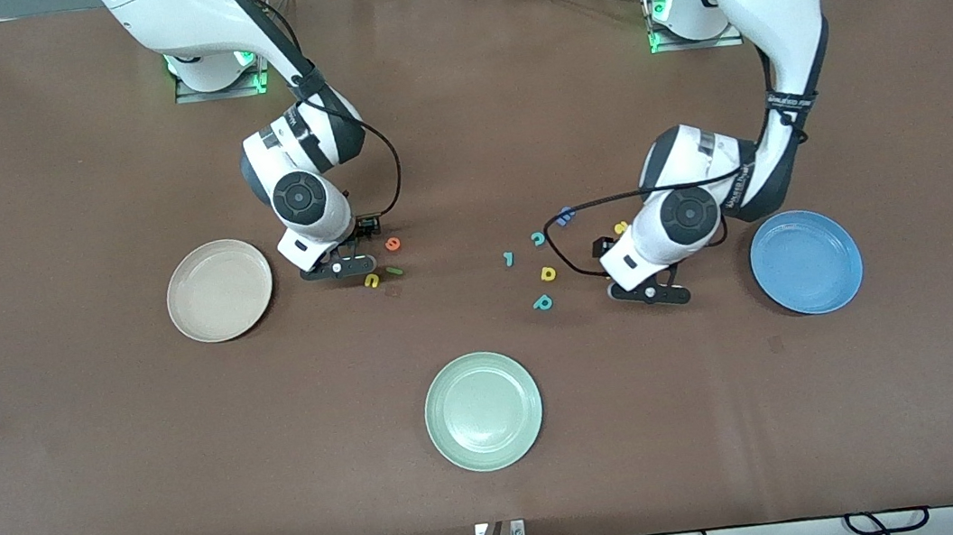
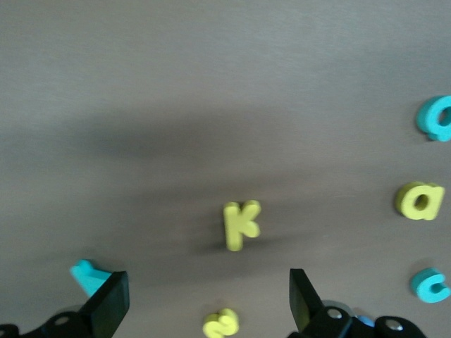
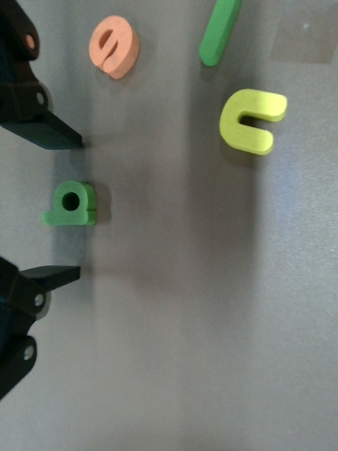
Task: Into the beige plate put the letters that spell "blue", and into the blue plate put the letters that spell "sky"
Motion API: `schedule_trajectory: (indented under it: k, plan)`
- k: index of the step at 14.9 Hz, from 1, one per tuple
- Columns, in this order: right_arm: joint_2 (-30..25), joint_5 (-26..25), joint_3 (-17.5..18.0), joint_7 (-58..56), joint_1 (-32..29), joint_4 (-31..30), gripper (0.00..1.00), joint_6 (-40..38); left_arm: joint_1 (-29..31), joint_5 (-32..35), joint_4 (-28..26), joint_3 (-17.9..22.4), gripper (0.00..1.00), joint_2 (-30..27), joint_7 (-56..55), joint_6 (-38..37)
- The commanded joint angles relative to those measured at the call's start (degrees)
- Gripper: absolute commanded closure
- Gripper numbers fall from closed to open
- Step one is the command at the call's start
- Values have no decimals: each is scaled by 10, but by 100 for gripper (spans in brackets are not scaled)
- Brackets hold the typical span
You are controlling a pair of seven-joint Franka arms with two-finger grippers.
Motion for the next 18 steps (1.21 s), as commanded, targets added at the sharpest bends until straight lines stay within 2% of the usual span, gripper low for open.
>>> schedule_trajectory:
  k: [1,2,4,6,8,9,11,14,15,18]
  plan:
    - [-9,26,3,5,1,-12,39,9,-11,5,-3,6,0,12,-19,33]
    - [-7,26,3,5,1,-11,41,9,-15,6,-2,8,0,19,-22,42]
    - [-6,26,3,3,1,-9,49,9,-15,35,-2,8,11,25,-23,57]
    - [-6,26,3,-2,0,-8,55,9,-15,58,0,7,13,30,-43,59]
    - [-6,26,2,-3,0,-7,63,9,-20,60,2,7,28,32,-52,60]
    - [-5,26,2,-3,0,-5,71,9,-20,60,2,8,35,35,-52,60]
    - [-2,26,2,-4,-1,1,86,7,-20,61,3,7,41,39,-52,73]
    - [-19,26,-2,-4,-6,9,89,3,-20,60,3,8,50,47,-52,83]
    - [-31,26,-6,-4,-11,9,89,2,-20,60,3,7,56,47,-52,83]
    - [-46,18,-54,-21,-41,8,89,1,-17,61,4,7,86,41,-48,78]
